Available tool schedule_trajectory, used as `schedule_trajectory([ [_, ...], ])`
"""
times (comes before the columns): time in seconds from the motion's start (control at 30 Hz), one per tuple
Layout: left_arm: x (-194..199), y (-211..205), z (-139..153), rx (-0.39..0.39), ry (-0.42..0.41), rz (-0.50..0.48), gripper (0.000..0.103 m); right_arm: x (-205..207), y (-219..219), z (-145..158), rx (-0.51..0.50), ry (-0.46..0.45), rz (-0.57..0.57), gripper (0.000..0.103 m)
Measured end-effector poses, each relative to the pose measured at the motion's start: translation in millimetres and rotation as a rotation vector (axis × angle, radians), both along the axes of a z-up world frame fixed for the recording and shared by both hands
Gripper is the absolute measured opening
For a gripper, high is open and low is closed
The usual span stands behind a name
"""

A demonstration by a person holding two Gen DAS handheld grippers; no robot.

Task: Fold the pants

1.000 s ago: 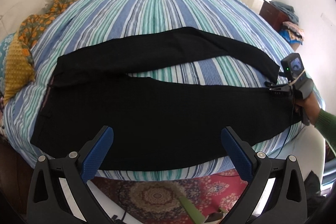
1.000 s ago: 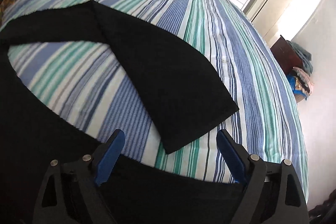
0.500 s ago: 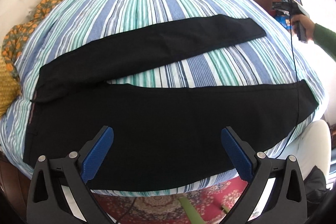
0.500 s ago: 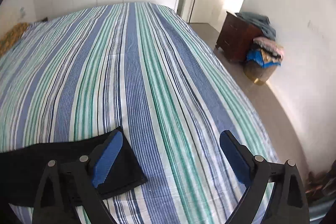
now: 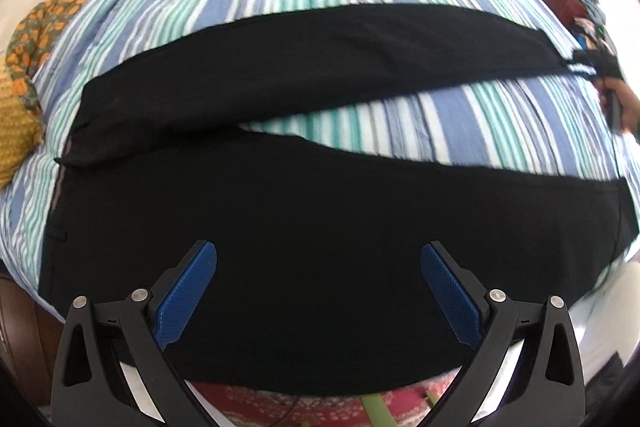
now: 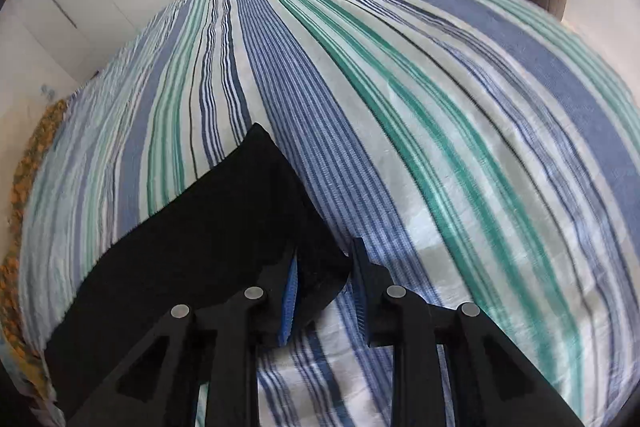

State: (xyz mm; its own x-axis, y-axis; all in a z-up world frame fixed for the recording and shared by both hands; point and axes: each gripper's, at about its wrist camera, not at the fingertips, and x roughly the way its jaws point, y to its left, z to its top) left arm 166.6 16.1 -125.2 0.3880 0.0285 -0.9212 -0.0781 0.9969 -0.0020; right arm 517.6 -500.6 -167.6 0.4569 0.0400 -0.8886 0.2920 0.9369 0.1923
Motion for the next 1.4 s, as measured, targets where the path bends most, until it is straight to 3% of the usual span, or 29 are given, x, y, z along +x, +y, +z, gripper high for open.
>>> schedule_trajectory([
  [0.07, 29.5, 33.9, 0.3, 0.007, -0.061, 0.086, 0.102, -3.7, -3.3, 4.3, -0.103, 0.029, -0.032, 0.065],
  [0.1, 44.7, 50.9, -0.5, 0.016, -0.093, 0.134, 0.102, -13.6, -3.2, 9.9, -0.169, 0.019, -0.074, 0.072],
  [0.2, 88.9, 96.3, -10.3, 0.072, -0.181, 0.277, 0.102, -29.7, 21.1, 40.4, -0.241, -0.095, -0.061, 0.072],
  [0.27, 111.7, 114.3, -24.9, 0.117, -0.212, 0.33, 0.102, -29.1, 65.9, 51.0, -0.218, -0.143, 0.057, 0.072],
  [0.33, 131.0, 122.9, -50.7, 0.143, -0.172, 0.334, 0.102, -30.1, 125.7, 53.1, -0.14, -0.17, 0.207, 0.072],
  [0.4, 143.9, 127.0, -79.7, 0.148, -0.082, 0.315, 0.102, -32.9, 201.2, 46.6, -0.039, -0.163, 0.379, 0.072],
  [0.47, 144.4, 126.7, -93.7, 0.162, -0.077, 0.298, 0.102, -37.3, 284.1, 37.5, 0.049, -0.149, 0.566, 0.072],
  [0.6, 141.5, 126.2, -85.4, 0.146, -0.082, 0.268, 0.102, -61.6, 427.4, 15.3, 0.188, -0.121, 0.834, 0.072],
  [0.7, 123.3, 134.6, -66.8, 0.149, -0.103, 0.26, 0.102, -69.5, 480.6, -7.3, 0.259, -0.026, 0.93, 0.072],
  [0.77, 106.6, 140.3, -53.5, 0.148, -0.136, 0.262, 0.102, -65.5, 477.5, -24.0, 0.201, 0.027, 0.926, 0.071],
  [0.83, 85.3, 151.9, -43.3, 0.137, -0.167, 0.277, 0.102, -65.1, 434.2, -33.0, 0.129, 0.023, 0.854, 0.069],
  [0.9, 60.3, 163.7, -36.3, 0.136, -0.177, 0.297, 0.102, -53.0, 366.5, -31.8, 0.098, 0.017, 0.706, 0.069],
  [0.97, 34.2, 166.9, -36.0, 0.147, -0.173, 0.322, 0.102, -46.8, 288.9, -21.5, 0.005, 0.023, 0.534, 0.069],
  [1.03, 11.7, 163.4, -32.3, 0.135, -0.174, 0.338, 0.102, -60.5, 229.0, -3.8, -0.126, 0.014, 0.413, 0.069],
  [1.07, 1.2, 158.8, -30.4, 0.114, -0.18, 0.334, 0.102, -75.8, 207.2, 8.8, -0.135, -0.006, 0.39, 0.069],
  [1.13, -17.4, 143.4, -29.4, 0.06, -0.184, 0.301, 0.102, -119.2, 181.6, 34.6, -0.097, -0.043, 0.39, 0.069],
  [1.23, -40.0, 99.9, -34.1, -0.027, -0.156, 0.186, 0.102, -202.4, 178.7, 60.7, 0.016, -0.06, 0.453, 0.072],
  [1.33, -49.6, 59.1, -51.5, -0.152, -0.073, 0.087, 0.102, -282.7, 181.7, 59.6, 0.154, -0.033, 0.48, 0.078],
  [1.4, -50.7, 38.1, -59.4, -0.147, -0.045, 0.042, 0.102, -323.3, 187.0, 39.7, 0.195, 0.014, 0.459, 0.078],
])
